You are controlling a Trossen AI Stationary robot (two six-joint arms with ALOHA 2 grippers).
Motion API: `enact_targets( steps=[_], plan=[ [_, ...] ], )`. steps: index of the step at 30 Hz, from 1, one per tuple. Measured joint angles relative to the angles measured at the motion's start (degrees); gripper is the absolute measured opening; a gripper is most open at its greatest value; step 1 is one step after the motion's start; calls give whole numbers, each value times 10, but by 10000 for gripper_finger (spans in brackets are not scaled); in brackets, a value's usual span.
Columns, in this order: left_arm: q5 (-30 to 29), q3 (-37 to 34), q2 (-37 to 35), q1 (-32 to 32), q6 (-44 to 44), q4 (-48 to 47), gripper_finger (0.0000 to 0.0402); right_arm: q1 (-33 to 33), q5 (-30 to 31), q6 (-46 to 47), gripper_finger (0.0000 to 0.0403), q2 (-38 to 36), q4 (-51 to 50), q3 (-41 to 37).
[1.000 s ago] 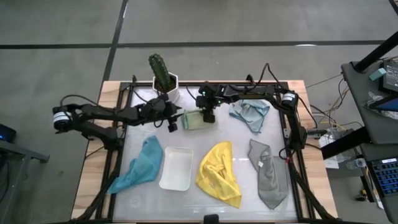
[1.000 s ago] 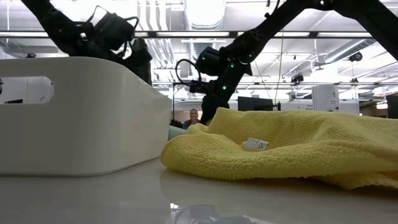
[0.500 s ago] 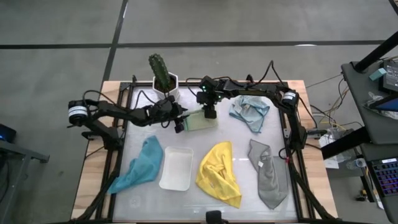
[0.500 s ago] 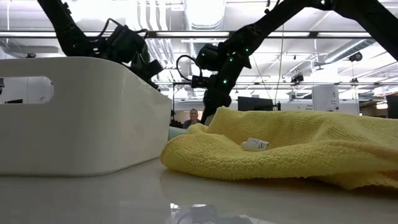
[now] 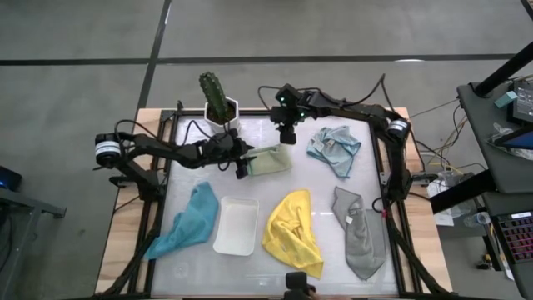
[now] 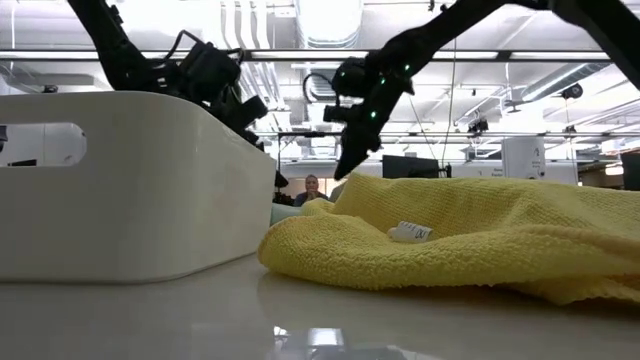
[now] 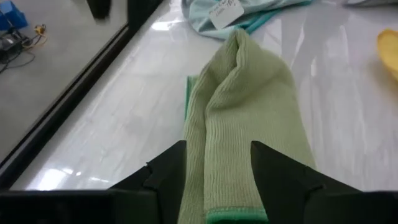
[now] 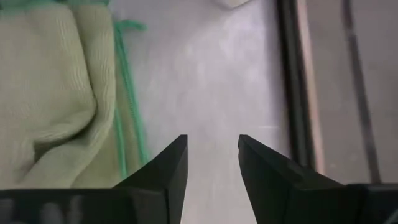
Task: Fold microfiber towels
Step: Fold the green microfiber towel
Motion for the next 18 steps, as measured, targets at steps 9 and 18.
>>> enact_targets(
  steps=[9,18],
  plan=[
    [-2,0,32,4,3,-1,185,22,-159,21,127,-31,-63,-8],
    [17,-3,33,18,6,-1,176,62,-149,39,120,-32,-60,-45]
  ],
)
